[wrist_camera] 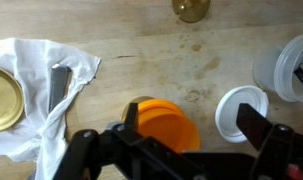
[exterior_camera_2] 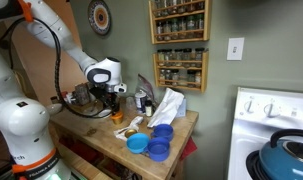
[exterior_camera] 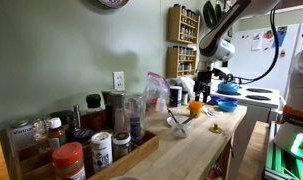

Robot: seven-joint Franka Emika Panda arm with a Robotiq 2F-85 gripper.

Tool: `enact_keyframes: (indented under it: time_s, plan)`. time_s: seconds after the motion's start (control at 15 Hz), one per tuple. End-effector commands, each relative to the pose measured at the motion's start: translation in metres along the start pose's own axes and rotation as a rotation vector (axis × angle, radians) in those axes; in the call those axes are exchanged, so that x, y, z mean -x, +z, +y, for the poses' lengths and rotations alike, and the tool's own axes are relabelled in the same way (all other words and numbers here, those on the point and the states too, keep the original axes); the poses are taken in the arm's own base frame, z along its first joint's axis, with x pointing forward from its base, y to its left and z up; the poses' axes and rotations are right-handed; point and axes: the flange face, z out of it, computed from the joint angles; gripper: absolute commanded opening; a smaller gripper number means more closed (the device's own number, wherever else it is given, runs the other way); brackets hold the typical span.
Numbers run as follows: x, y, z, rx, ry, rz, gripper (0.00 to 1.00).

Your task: Put the orange bowl on the orange plate

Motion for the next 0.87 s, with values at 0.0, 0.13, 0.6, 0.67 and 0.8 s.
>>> enact_keyframes:
  time_s: [0.0, 0.13, 0.6, 0.67, 0.8]
  plan:
    - [0.000, 0.005, 0.000, -0.001, 0.007, -0.001, 1.00]
    - [0.002, 0.001, 0.010, 0.076, 0.068, 0.002, 1.00]
    - [0.031, -0.066, -0.001, 0.145, -0.110, 0.105, 1.00]
    - [0.035, -0.070, -0.008, 0.142, -0.160, 0.114, 1.00]
    - [0.016, -0.068, -0.005, 0.138, -0.123, 0.110, 1.00]
